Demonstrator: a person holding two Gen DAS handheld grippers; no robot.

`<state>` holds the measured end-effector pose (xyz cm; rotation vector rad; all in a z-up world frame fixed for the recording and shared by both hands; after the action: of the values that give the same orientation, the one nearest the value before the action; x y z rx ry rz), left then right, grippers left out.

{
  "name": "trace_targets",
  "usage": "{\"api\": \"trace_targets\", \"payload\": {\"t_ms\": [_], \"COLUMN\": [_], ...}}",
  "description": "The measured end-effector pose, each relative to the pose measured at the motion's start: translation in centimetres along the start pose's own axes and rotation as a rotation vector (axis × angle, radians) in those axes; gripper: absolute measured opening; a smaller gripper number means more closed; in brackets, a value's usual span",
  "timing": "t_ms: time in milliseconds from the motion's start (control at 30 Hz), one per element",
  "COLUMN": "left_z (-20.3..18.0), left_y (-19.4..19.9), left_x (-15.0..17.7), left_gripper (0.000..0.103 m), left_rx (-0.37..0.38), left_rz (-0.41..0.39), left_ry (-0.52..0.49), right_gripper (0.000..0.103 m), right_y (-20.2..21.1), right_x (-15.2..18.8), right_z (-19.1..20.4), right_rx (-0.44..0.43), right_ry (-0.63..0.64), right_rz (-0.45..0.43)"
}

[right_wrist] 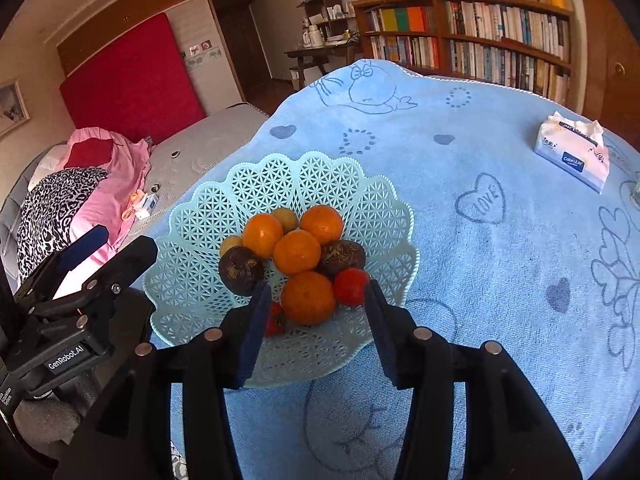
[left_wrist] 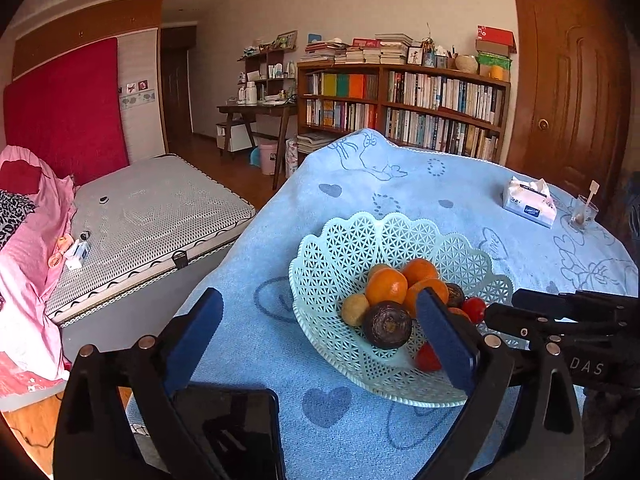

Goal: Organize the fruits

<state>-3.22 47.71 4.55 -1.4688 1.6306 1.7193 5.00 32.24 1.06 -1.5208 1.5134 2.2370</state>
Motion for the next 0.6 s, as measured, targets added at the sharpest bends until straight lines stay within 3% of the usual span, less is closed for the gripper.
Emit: {"api": "trace_targets", "payload": {"t_ms": [400,500,600], "left_z": [-0.6,-0.7,-0.7], "left_y": [0.1,0.1,0.1], "left_x": [0.5,0.6,0.7], "left_gripper": [0.099,0.099,0.1], "left_rx": [0.001,0.003,0.0], "left_rz": [0.001,0.004,0.005], "left_ry": [-0.03,-0.033,-0.039], "right_gripper": [0.051,0.058,0.081], "right_y": [0.8,1.1,1.4], "right_x": [0.4,0.5,0.7], "right_z": [-0.2,-0.2,-0.2], "right_rx": [0.023,0.044,0.057], "right_ry": [0.003,0.013,0.027], "right_rz": [-0.014,-0.024,-0.035]}}
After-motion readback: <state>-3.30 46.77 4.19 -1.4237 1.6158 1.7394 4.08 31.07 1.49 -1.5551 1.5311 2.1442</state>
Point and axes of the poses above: each gripper's, at about its wrist camera, not at the fingertips, and y roughly against the way its jaws point, z to its left, x to its underside, the point moved 9 cm from there along -y, roughly the way its jaws point, and after that the axes turned 14 degrees about y, right-handed, at the moved point
